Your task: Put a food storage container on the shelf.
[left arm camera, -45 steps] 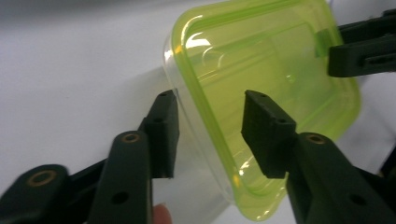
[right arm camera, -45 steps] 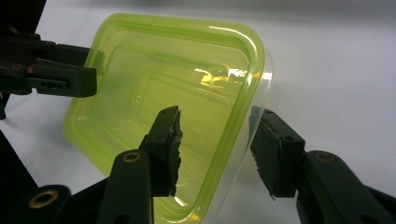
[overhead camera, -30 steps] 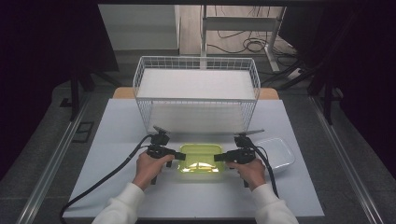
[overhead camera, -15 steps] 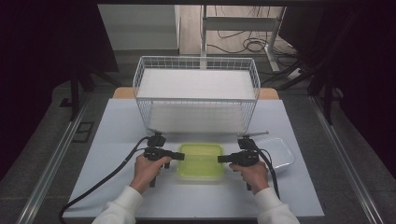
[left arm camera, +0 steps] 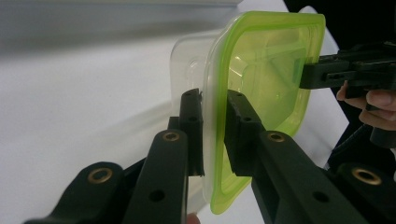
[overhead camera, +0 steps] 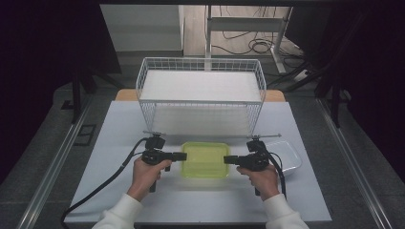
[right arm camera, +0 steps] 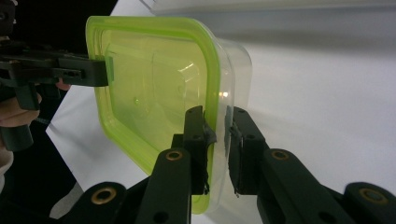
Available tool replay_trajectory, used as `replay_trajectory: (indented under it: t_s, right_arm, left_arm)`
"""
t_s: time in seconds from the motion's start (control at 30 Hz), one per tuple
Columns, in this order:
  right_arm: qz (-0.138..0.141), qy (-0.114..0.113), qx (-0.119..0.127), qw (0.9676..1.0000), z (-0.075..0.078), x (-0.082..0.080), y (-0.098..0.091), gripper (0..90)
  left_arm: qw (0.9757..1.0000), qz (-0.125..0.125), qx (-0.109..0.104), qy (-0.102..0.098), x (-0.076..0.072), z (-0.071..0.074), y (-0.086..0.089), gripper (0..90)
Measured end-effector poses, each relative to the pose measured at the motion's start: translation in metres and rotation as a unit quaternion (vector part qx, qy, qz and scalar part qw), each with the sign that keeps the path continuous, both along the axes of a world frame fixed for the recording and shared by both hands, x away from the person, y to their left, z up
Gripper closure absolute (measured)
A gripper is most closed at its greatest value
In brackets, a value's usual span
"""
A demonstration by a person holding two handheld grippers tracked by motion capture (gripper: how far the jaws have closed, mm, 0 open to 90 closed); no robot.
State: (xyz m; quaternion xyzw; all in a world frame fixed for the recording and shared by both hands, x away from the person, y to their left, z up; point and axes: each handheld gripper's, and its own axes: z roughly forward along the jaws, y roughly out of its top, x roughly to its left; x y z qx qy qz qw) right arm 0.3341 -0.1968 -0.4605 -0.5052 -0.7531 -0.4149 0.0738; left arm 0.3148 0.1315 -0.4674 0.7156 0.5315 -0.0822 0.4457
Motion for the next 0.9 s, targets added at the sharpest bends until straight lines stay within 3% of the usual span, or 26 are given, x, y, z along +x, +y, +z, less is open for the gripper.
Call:
replay_trajectory:
  t_s: [0.03, 0.27, 0.47, 0.63, 0.9]
  right_arm:
    - [0.003, -0.010, -0.001, 0.9999, 0.005, -0.002, 0.001, 78.2]
    - [0.011, -0.044, -0.008, 0.9990, 0.019, -0.008, 0.003, 78.2]
    - [0.016, -0.074, -0.001, 0.9972, 0.032, -0.011, 0.006, 78.2]
    - [0.019, -0.109, 0.005, 0.9938, 0.052, -0.017, 0.005, 78.2]
    - [0.015, -0.141, 0.009, 0.9899, 0.067, -0.021, 0.003, 78.1]
  left_arm:
    - [0.9999, 0.000, -0.002, -0.010, -0.003, 0.005, 0.001, 78.9]
    - [0.9996, -0.002, -0.012, -0.026, -0.007, 0.014, 0.005, 79.0]
    - [0.9982, -0.001, -0.008, -0.059, -0.013, 0.032, 0.009, 78.9]
    - [0.9964, -0.004, -0.011, -0.084, -0.017, 0.049, 0.010, 78.7]
    - [0.9944, -0.004, -0.014, -0.105, -0.017, 0.066, 0.009, 78.9]
